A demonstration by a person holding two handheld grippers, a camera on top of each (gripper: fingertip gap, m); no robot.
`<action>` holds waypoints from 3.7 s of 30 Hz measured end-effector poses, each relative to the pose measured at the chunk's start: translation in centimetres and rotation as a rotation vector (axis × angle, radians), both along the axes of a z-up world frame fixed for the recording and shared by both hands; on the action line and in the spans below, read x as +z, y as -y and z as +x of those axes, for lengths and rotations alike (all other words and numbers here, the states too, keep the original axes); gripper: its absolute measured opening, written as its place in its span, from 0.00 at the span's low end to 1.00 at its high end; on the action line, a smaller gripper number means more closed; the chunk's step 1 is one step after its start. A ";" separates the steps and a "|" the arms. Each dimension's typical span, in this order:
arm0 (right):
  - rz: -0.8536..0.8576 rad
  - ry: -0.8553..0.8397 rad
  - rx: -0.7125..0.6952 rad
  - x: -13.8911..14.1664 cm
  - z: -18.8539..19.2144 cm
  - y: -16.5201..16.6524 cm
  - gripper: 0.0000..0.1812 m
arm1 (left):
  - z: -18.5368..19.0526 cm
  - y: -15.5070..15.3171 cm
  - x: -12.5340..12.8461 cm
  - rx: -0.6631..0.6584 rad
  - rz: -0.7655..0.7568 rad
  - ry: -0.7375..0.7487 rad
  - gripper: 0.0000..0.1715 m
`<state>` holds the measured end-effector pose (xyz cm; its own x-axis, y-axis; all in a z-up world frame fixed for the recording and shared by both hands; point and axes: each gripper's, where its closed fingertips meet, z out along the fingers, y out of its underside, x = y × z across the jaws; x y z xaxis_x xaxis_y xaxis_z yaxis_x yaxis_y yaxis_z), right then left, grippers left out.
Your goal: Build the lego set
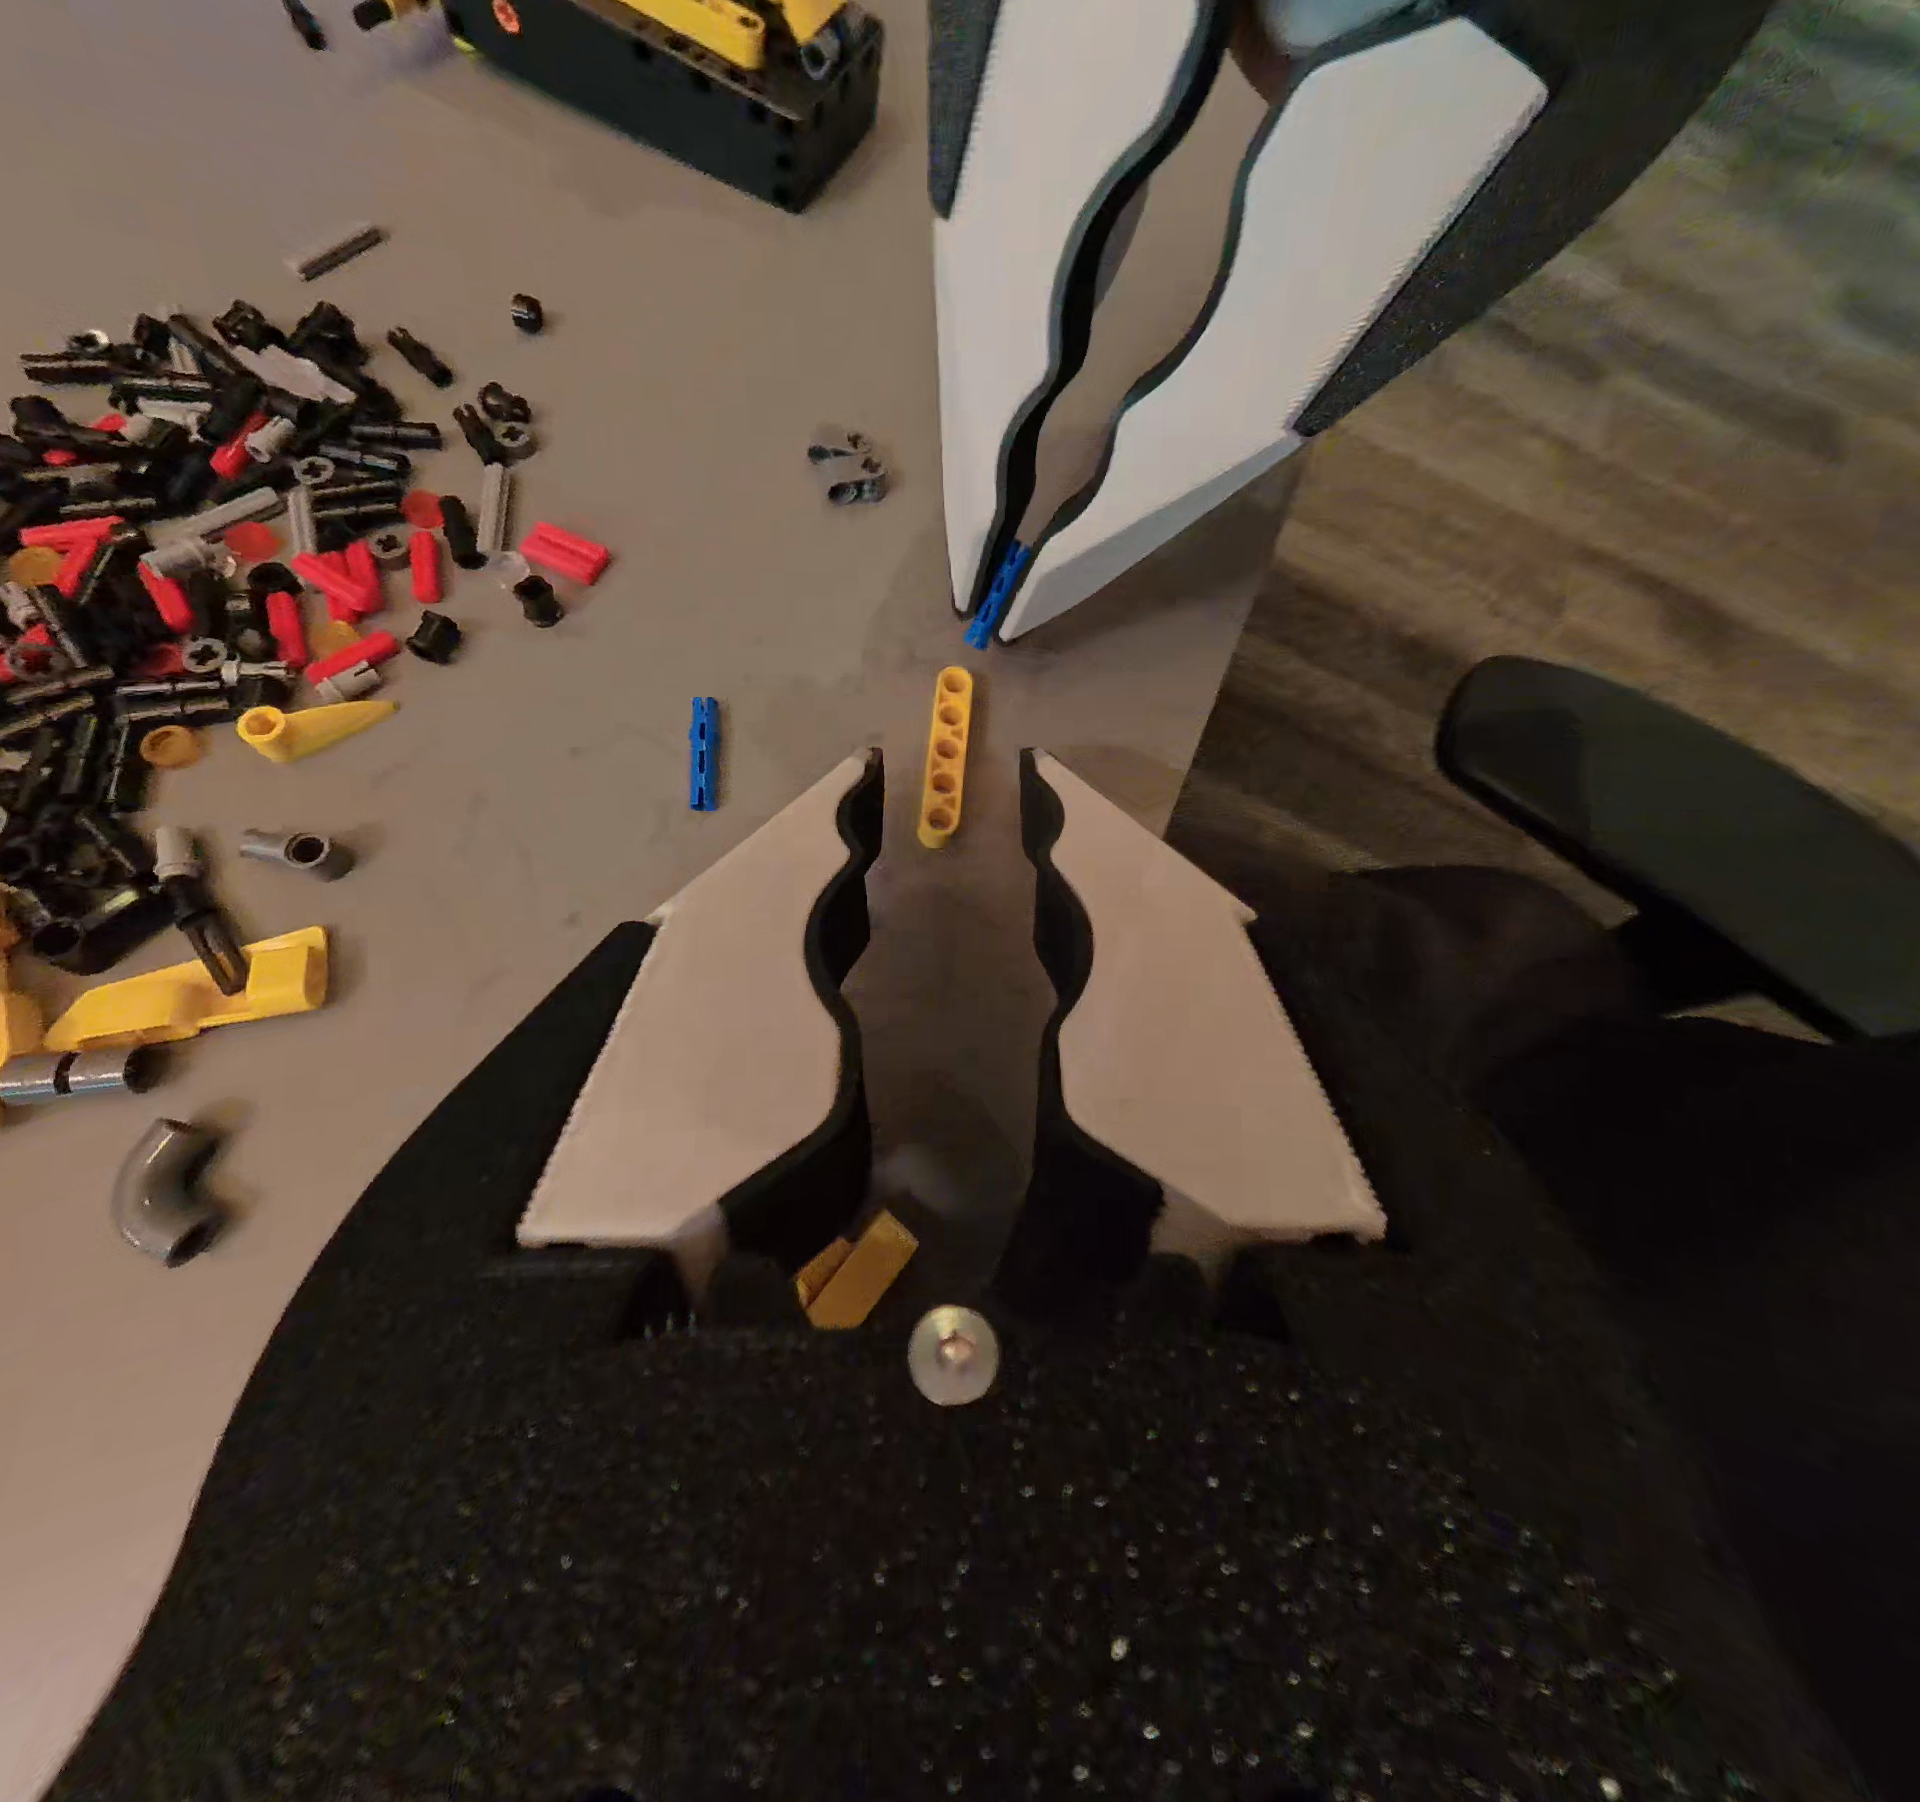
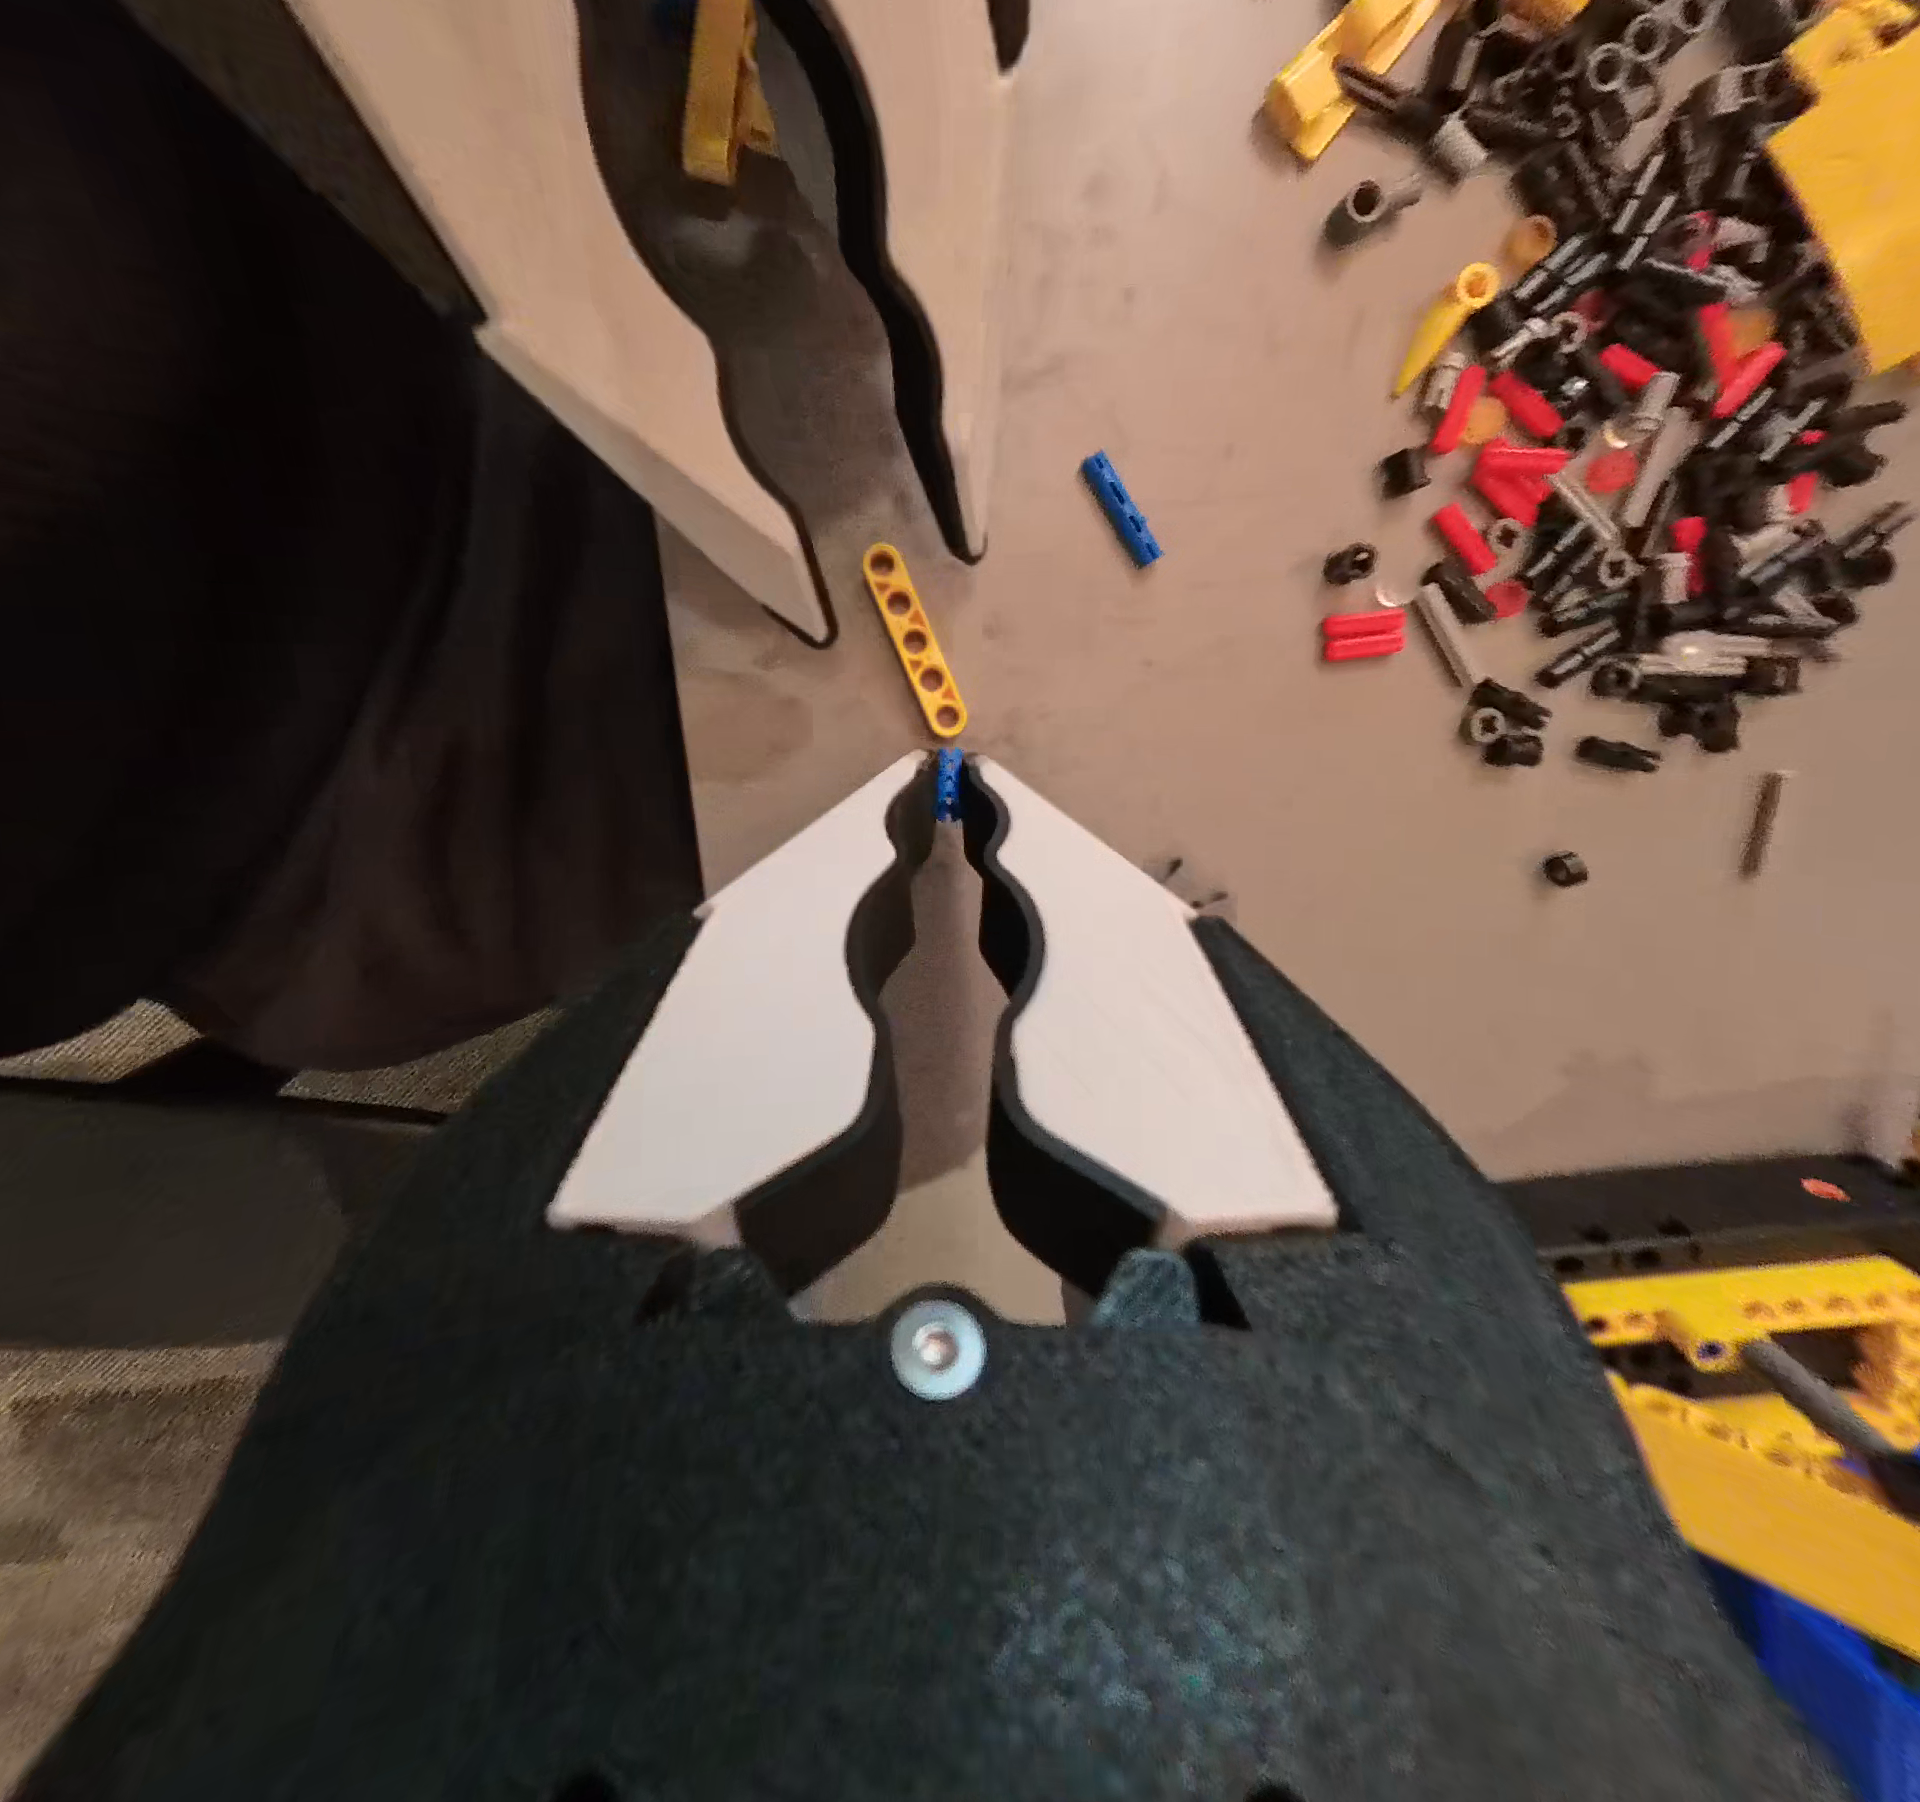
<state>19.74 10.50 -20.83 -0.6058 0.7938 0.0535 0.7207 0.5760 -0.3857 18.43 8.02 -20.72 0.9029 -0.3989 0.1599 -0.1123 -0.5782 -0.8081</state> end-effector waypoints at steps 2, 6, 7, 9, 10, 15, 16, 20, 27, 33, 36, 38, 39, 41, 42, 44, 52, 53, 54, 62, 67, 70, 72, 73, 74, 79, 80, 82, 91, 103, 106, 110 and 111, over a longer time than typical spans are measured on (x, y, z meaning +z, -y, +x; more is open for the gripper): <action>-0.013 0.026 0.019 -0.2 -0.4 0.4 0.02 | 0.1 0.0 -0.2 0.004 0.004 -0.027 0.15; -0.014 0.054 0.046 0.1 -0.9 0.8 0.02 | -0.4 -0.1 -1.3 0.026 -0.038 -0.052 0.13; -0.008 0.067 0.049 -0.1 -0.9 0.7 0.02 | -0.4 -0.2 -1.2 0.032 -0.037 -0.052 0.13; -0.004 0.089 0.057 -0.4 -0.9 0.6 0.02 | -0.6 -0.2 -1.3 0.042 -0.036 -0.068 0.11; 0.000 0.101 0.060 -0.6 -0.7 0.6 0.02 | -0.6 -0.3 -1.4 0.047 -0.033 -0.081 0.10; 0.008 0.139 0.067 -0.8 -0.6 0.6 0.02 | -0.3 -0.1 -1.5 0.029 -0.034 -0.115 0.05; 0.010 0.151 0.067 -0.8 -0.6 0.6 0.02 | -0.3 -0.1 -1.5 0.027 -0.039 -0.107 0.05; 0.031 0.208 0.064 -0.8 -0.7 0.5 0.02 | 0.0 0.0 -1.5 0.004 -0.063 -0.070 0.04; -0.035 0.400 -0.048 -0.9 -0.6 0.5 0.02 | 0.0 0.0 -1.6 0.008 -0.063 -0.073 0.04; -0.038 0.483 -0.082 -0.9 -0.6 0.5 0.02 | 0.0 0.0 -1.6 0.011 -0.061 -0.074 0.04; -0.053 0.503 -0.107 -1.0 -0.6 0.5 0.02 | 0.0 0.0 -1.5 0.019 -0.060 -0.073 0.04; -0.027 0.499 -0.103 -1.2 -0.6 0.5 0.02 | 0.1 0.0 -1.5 0.023 -0.060 -0.053 0.04; -0.006 0.500 -0.090 -1.2 -0.6 0.5 0.02 | 0.1 0.0 -1.5 0.023 -0.062 -0.052 0.04; 0.029 0.490 -0.051 -1.3 -0.6 0.5 0.02 | 0.1 0.0 -1.5 0.019 -0.061 -0.066 0.04; 0.036 0.483 -0.038 -1.3 -0.6 0.5 0.02 | 0.1 0.0 -1.5 0.020 -0.058 -0.072 0.04; 0.062 0.433 0.044 -1.3 -0.6 0.5 0.02 | 0.1 0.1 -1.5 0.019 -0.059 -0.075 0.04; -0.016 0.224 0.044 -0.7 -1.1 0.9 0.17 | 0.0 0.1 -1.5 0.023 -0.060 -0.056 0.04; -0.053 0.200 0.025 -0.5 -1.1 1.1 0.17 | 0.0 0.1 -1.4 0.022 -0.059 -0.054 0.04; -0.066 0.174 0.006 -0.3 -1.1 0.9 0.17 | 0.0 0.0 -1.4 0.023 -0.057 -0.055 0.04; -0.127 -0.055 -0.141 2.3 -1.6 0.3 0.17 | -1.8 0.6 1.5 0.024 -0.038 0.065 0.18; -0.201 -0.300 -0.258 4.8 -1.8 0.5 0.17 | -6.7 1.9 4.8 0.120 0.032 0.117 0.18; -0.214 -0.414 -0.299 5.2 -1.5 0.6 0.17 | -7.2 4.5 5.0 0.091 0.060 0.166 0.18; -0.223 -0.485 -0.298 5.3 -1.5 0.6 0.17 | -7.3 6.4 3.8 0.041 0.047 0.123 0.18; -0.255 -0.524 -0.294 5.6 -1.7 0.6 0.17 | -7.7 7.0 3.0 0.039 0.031 0.073 0.19; -0.305 -0.556 -0.295 5.9 -2.0 0.5 0.17 | -8.0 7.5 2.2 0.032 0.010 0.031 0.20; -0.579 -0.538 -0.337 6.4 -4.2 -2.6 0.17 | -6.5 7.4 0.6 -0.083 -0.075 -0.021 0.38; -0.605 -0.517 -0.328 6.3 -4.6 -3.1 0.17 | -6.8 7.0 0.4 -0.074 -0.070 -0.059 0.38; -0.602 -0.509 -0.296 6.3 -5.5 -4.0 0.17 | -7.8 6.2 -0.6 -0.038 -0.100 -0.158 0.38; -0.483 -0.568 -0.300 6.8 -5.1 -4.0 0.17 | -10.5 4.7 -0.5 0.101 -0.104 -0.133 0.38; -0.402 -0.882 -0.549 9.2 0.8 0.8 0.16 | -4.8 -1.7 1.3 0.075 -0.084 0.050 0.09; -0.363 -0.956 -0.576 9.9 2.4 1.5 0.16 | -4.7 -1.8 -0.9 0.084 -0.142 -0.117 0.16; -0.311 -0.985 -0.598 10.2 3.4 1.1 0.16 | -4.9 -2.2 -1.7 0.108 -0.153 -0.196 0.11; -0.310 -0.979 -0.607 10.2 3.6 0.9 0.16 | -5.1 -2.2 -1.7 0.112 -0.149 -0.226 0.07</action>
<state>23.29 9.58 -10.63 0.0648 0.9971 0.0395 0.1654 0.0283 -0.9858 13.32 10.22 -22.41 0.9595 -0.2817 -0.0010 -0.2086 -0.7079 -0.6748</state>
